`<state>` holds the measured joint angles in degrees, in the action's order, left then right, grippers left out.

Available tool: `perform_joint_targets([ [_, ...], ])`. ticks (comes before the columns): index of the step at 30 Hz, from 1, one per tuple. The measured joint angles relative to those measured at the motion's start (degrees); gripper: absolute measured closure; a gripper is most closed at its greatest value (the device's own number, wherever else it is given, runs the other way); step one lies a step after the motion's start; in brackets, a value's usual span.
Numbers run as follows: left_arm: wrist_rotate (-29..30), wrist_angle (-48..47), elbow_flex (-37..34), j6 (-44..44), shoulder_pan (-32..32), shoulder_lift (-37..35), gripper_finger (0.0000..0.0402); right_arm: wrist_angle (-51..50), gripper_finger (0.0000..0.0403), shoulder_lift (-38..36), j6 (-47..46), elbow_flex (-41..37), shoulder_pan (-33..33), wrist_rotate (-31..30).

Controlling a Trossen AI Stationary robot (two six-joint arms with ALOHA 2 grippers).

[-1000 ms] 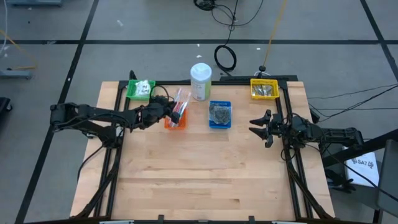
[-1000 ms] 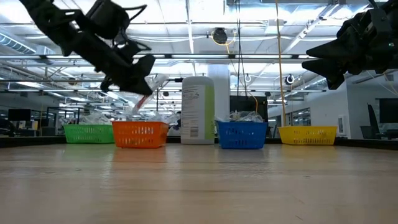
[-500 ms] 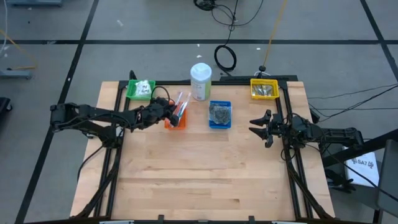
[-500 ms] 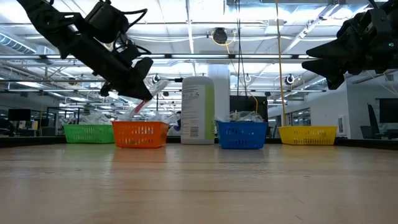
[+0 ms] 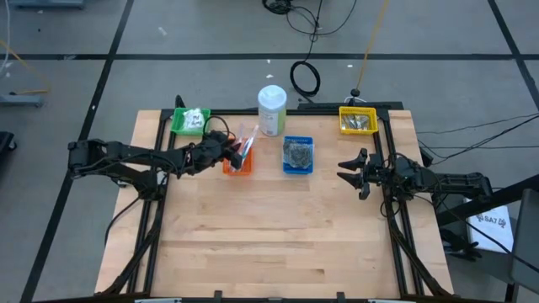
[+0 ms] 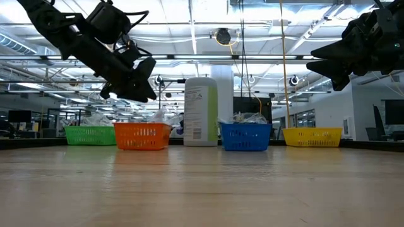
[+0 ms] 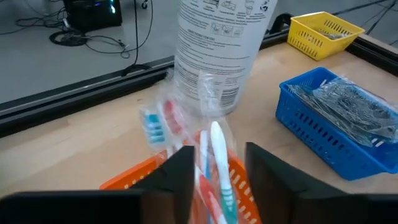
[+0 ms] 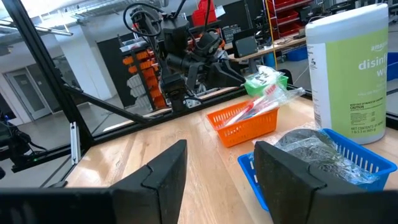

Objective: Pick & Place Travel size toiletries
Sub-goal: Return to Home Position

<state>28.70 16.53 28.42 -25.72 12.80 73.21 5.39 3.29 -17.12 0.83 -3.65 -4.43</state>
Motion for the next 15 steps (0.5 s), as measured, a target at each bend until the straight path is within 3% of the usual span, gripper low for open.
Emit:
perform_joint_targets([
  [8,-1.0,0.2,0.0,-0.3,0.1,0.0,0.0161,0.0,0.0227,0.0,0.0,0.0,0.0,0.0],
  [15,-15.6,3.0,0.0,-1.4,0.0,-6.1,0.0125,0.0,0.0226,0.0,0.0,0.0,0.0,0.0],
])
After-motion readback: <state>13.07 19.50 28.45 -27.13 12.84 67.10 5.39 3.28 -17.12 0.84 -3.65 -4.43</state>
